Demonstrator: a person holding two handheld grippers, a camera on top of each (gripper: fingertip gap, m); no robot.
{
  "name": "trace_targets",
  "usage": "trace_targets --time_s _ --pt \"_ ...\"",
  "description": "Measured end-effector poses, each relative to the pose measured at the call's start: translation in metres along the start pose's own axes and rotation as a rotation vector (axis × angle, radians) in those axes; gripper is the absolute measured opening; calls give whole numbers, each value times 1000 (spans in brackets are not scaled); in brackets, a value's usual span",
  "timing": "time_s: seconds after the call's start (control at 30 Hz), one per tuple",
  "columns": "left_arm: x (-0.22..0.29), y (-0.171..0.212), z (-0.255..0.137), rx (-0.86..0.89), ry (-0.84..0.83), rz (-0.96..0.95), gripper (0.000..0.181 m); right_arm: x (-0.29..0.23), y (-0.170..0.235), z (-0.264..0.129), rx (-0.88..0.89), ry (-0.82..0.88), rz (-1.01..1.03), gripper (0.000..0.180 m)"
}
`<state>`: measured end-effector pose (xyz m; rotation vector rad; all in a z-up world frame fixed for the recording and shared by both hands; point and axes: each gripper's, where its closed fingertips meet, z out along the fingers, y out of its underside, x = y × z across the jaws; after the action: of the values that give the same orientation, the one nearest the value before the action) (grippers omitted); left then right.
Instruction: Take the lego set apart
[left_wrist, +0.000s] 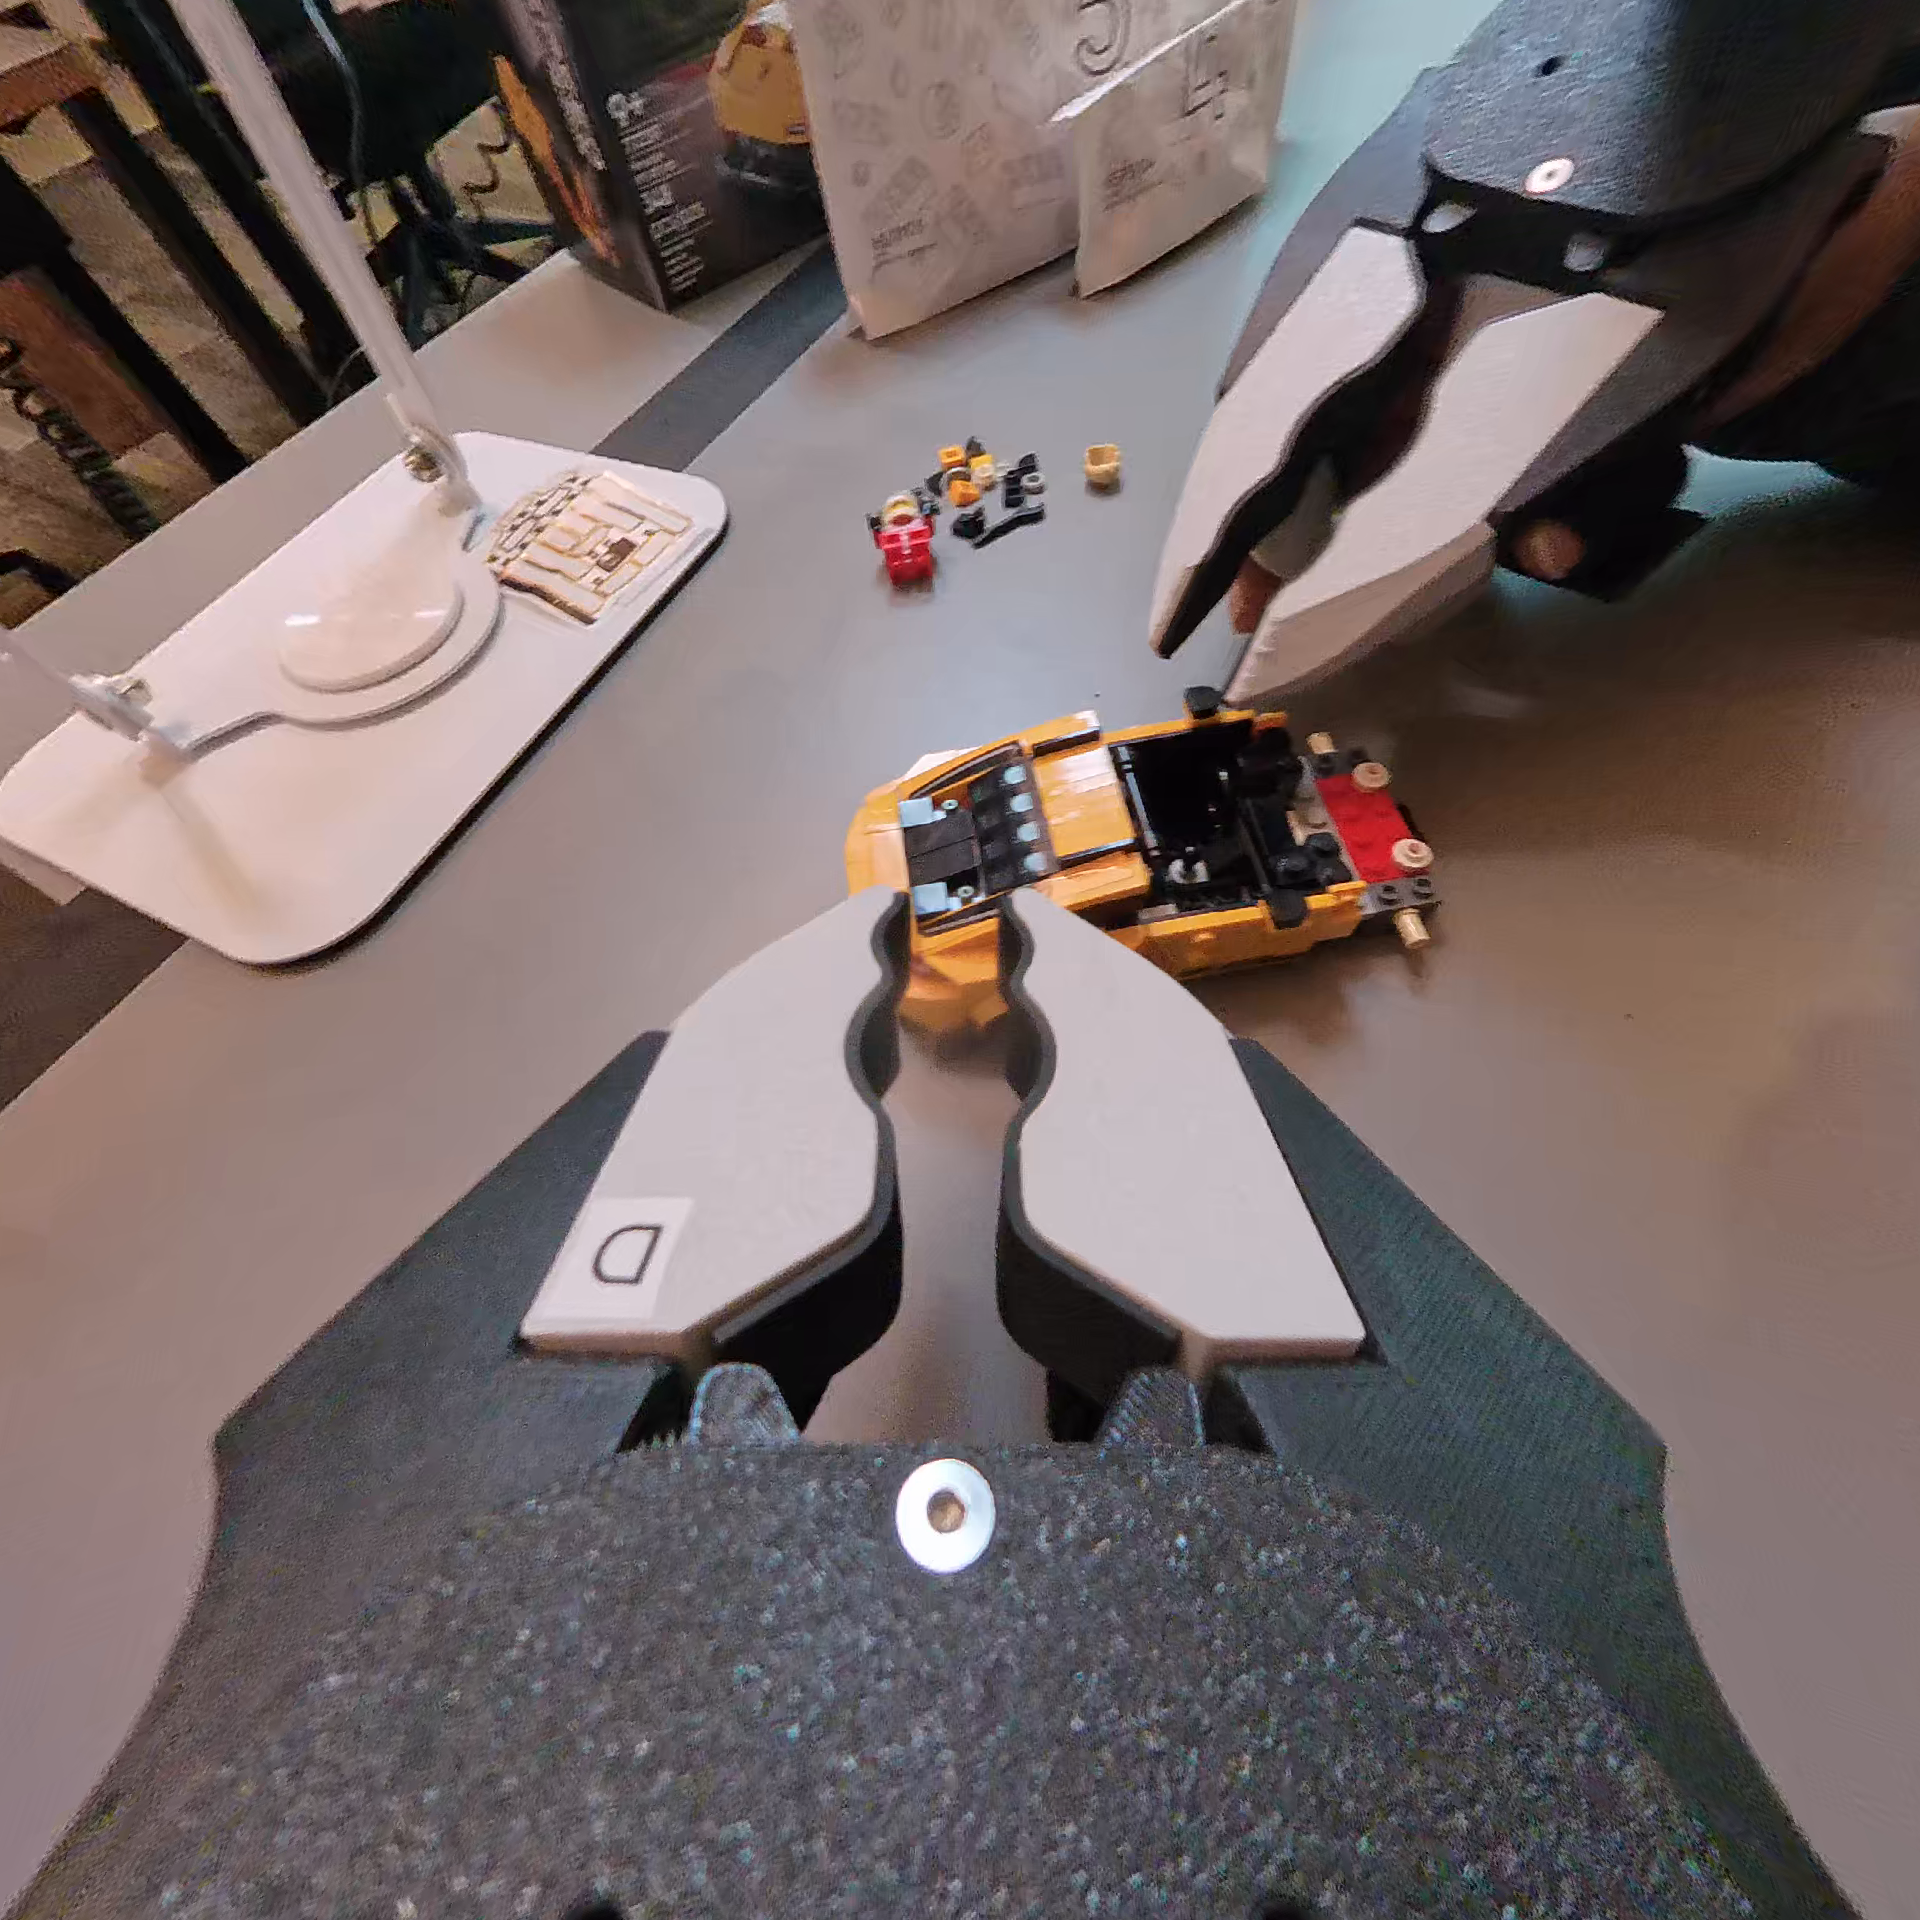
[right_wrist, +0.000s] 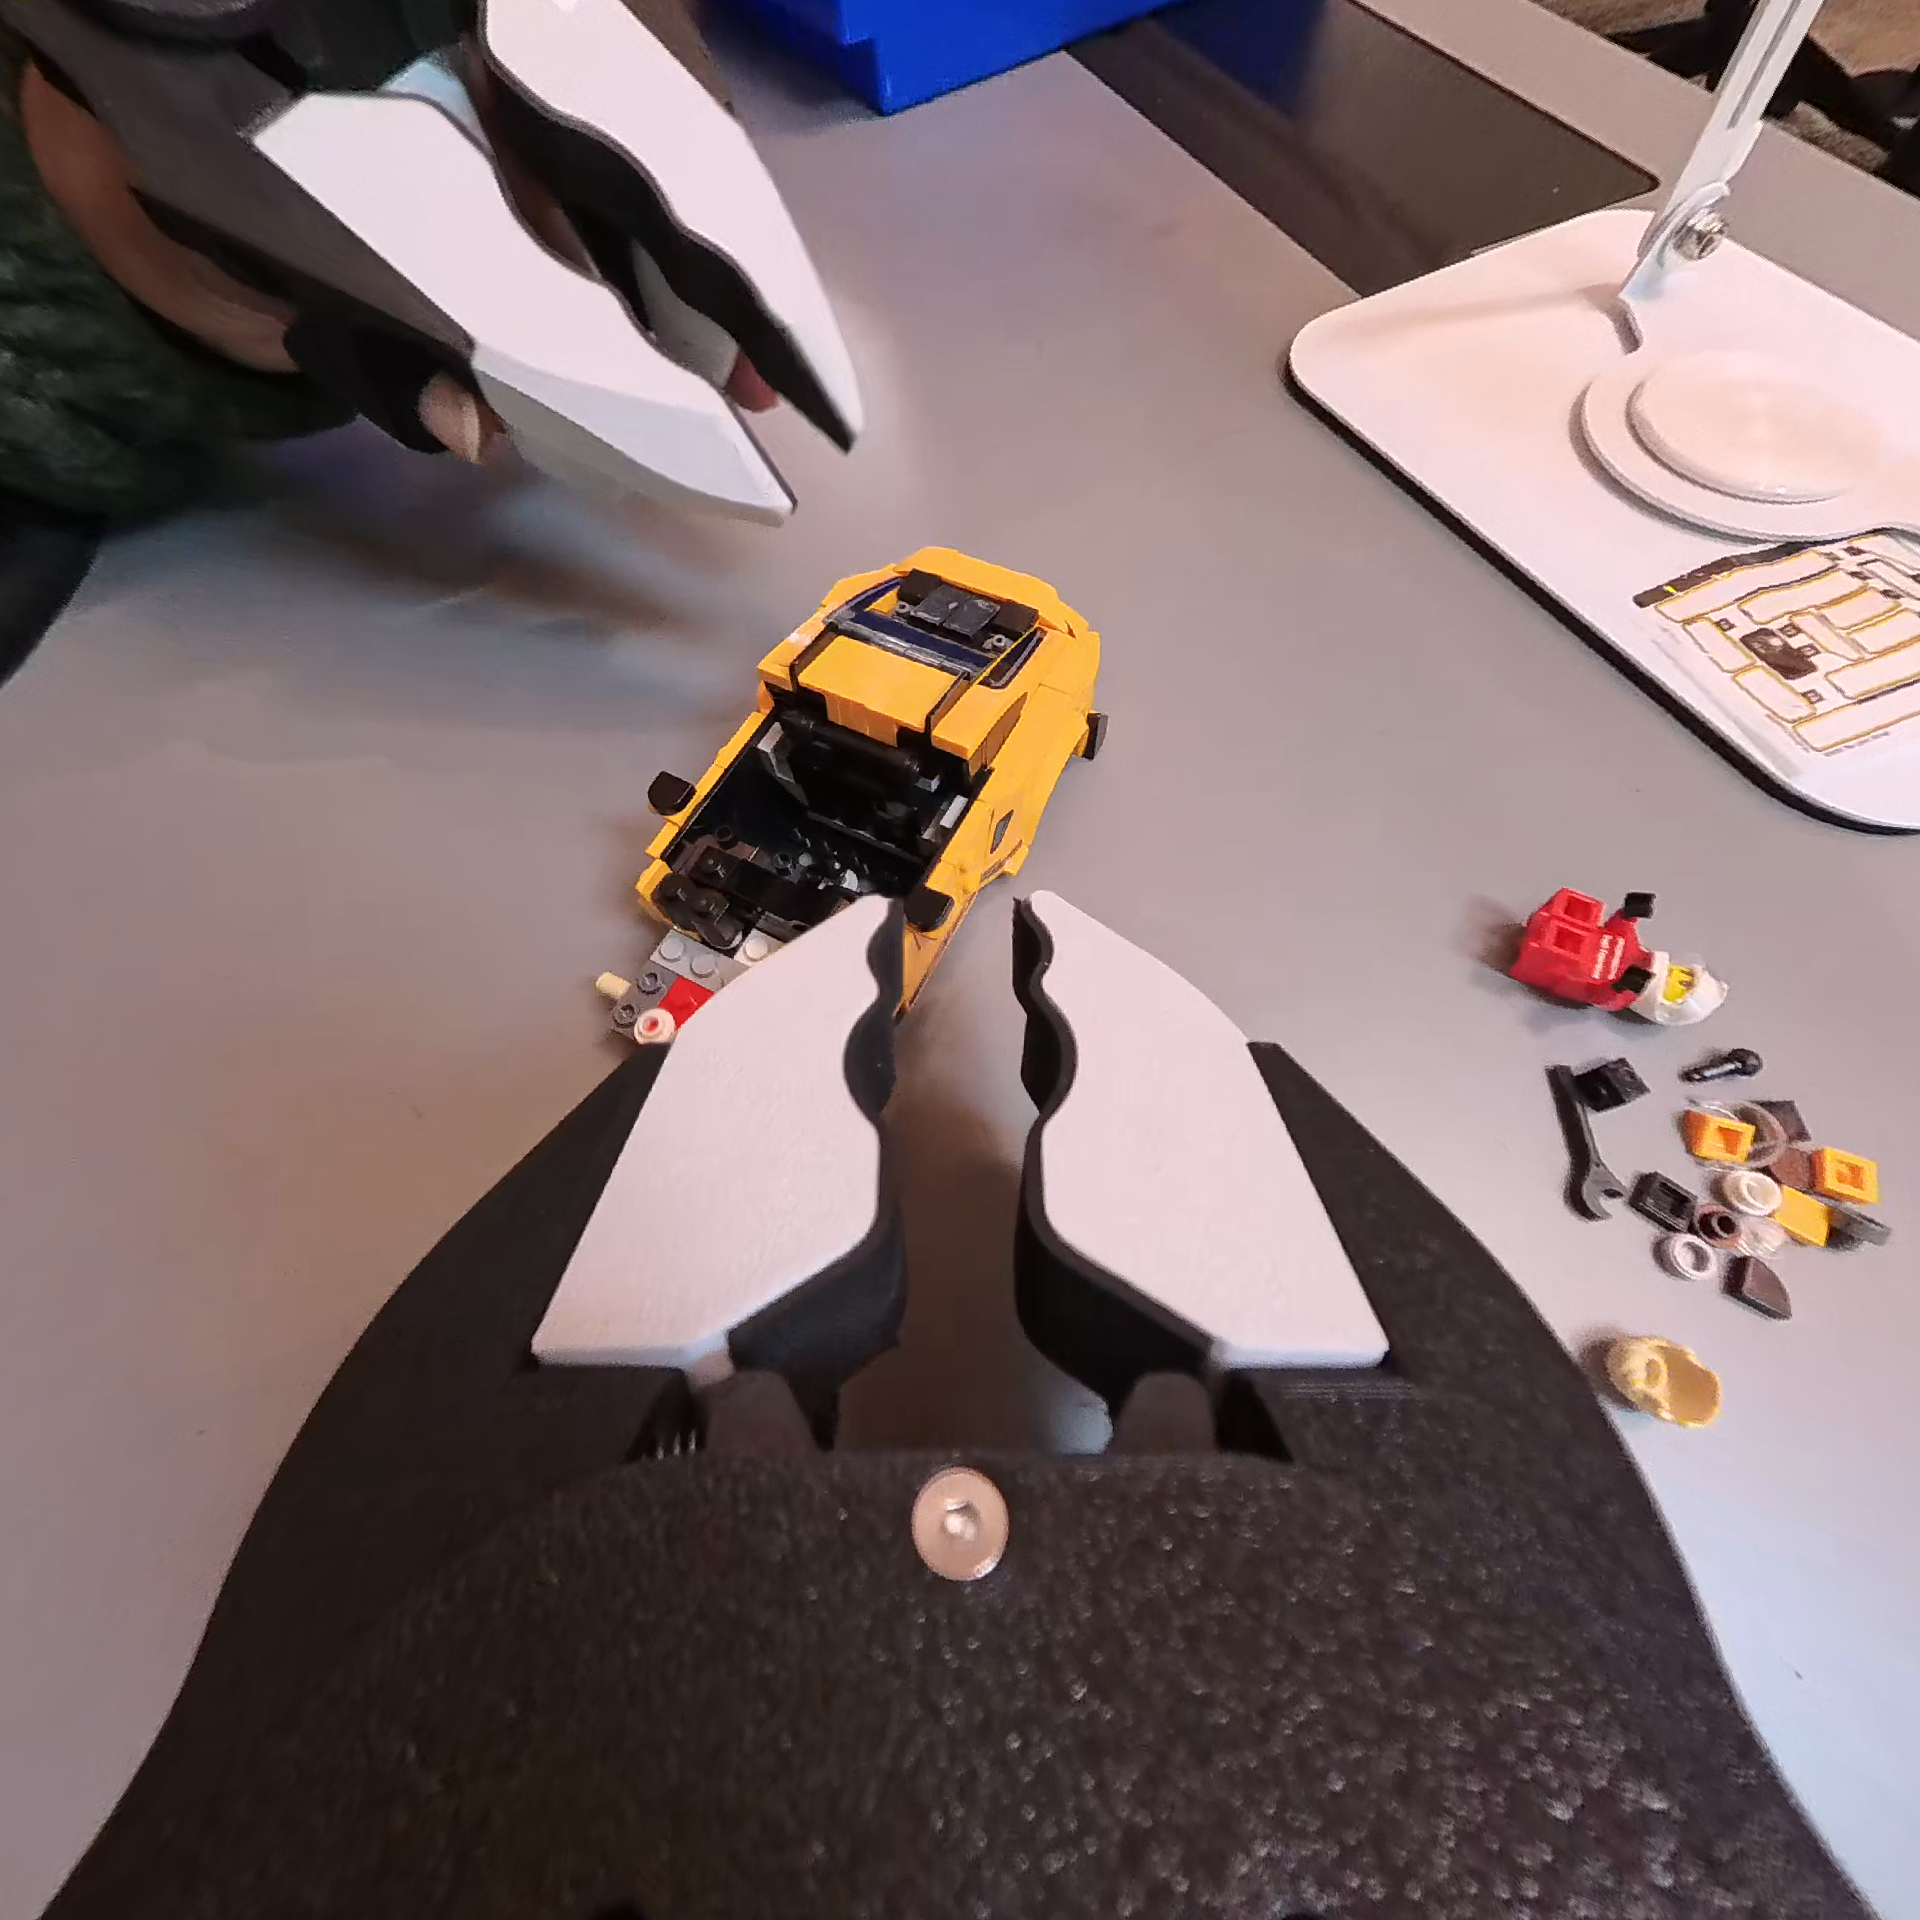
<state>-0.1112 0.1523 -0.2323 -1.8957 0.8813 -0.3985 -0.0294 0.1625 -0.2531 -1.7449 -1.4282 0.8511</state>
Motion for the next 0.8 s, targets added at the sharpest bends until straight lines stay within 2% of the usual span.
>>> trace_targets --time_s 0.07,0.23,0.6,0.8 --pt "11 -5 -2 11 54 9 6 1 -1 -1 3 0 6 16" --pt "30 -17 -5 28 125 14 6 -3 2 -2 -14 -27 18 13" --pt "47 1 0 -73 202 82 8 -8 4 1 -30 -44 36 10" --pt "64 18 6 -168 265 127 15 -14 -21 -11 53 1 -34 11"
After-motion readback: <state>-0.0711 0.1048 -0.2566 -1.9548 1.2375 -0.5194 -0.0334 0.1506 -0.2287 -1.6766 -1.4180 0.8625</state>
